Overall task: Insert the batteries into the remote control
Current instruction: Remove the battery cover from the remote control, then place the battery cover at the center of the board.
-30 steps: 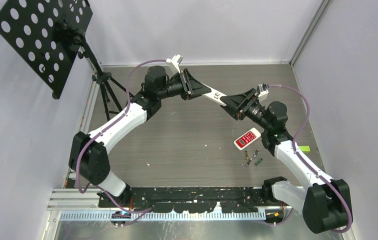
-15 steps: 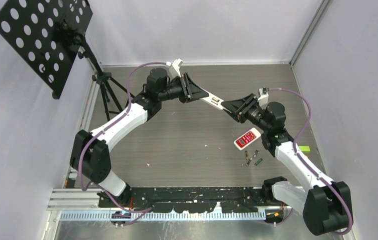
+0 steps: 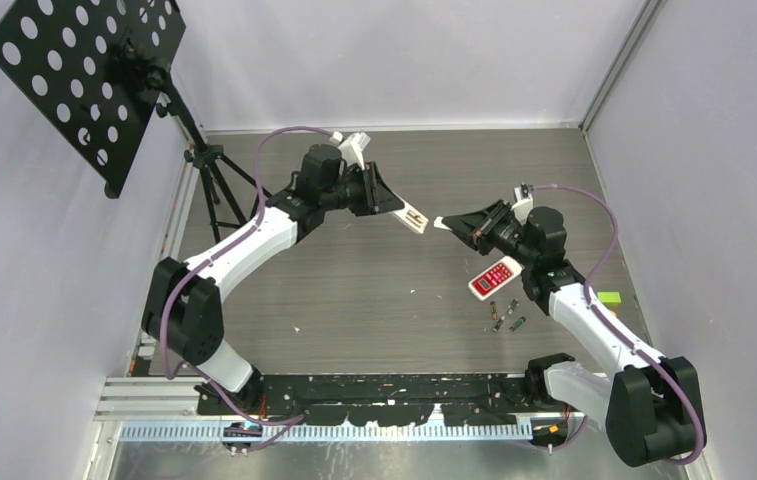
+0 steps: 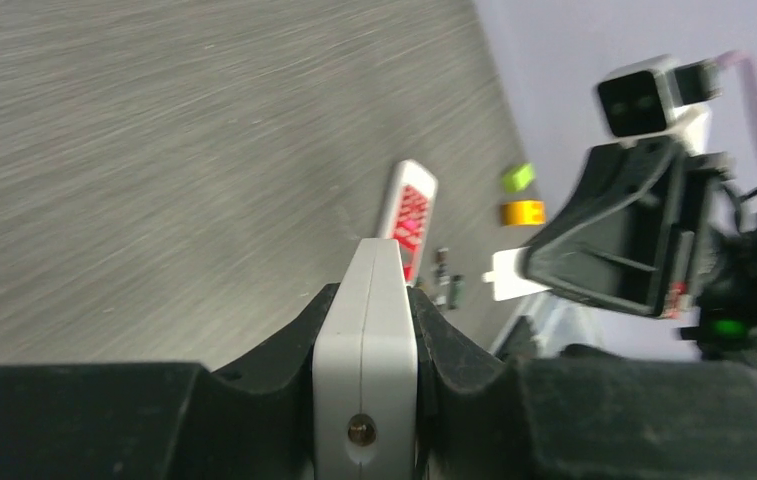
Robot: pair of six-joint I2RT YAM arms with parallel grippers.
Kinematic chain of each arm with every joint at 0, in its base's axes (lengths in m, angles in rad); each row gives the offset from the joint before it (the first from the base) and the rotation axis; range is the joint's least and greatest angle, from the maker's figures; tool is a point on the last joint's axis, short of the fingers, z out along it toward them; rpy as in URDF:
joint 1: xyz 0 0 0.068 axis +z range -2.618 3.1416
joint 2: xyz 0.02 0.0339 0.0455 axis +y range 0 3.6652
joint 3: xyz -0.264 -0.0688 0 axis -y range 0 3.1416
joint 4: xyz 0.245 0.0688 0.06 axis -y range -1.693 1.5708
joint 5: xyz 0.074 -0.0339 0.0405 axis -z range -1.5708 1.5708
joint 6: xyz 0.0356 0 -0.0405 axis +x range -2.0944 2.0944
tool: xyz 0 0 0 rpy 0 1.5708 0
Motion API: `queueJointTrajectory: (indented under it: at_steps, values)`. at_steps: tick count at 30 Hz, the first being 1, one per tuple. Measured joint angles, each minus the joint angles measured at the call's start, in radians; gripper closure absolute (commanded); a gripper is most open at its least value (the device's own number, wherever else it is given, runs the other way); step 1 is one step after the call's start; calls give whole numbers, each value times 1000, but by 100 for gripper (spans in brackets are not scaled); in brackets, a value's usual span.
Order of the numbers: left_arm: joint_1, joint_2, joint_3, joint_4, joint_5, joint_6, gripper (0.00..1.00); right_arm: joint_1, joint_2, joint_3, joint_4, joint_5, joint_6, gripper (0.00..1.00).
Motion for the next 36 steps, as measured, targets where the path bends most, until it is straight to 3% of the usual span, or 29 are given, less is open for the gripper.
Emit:
queueJointTrajectory:
  at_steps: [7,16,21,27,32,36]
  values:
    - [0,-2,-106,-52,-76,215,100,17,53,5,-205,18,-135,91]
    - [0,-24,-129,-78,-74,298,100,187,364,128,-430,77,-302,83]
    - [0,-47,-130,-78,-72,317,100,221,485,177,-488,101,-344,57]
    - [0,-50,-130,-89,-62,328,100,221,481,213,-587,177,-397,32]
    - [-5,-65,-130,-114,-32,349,100,221,371,227,-687,237,-463,26]
    - [-21,-92,-114,-170,33,381,100,221,196,224,-703,177,-549,23]
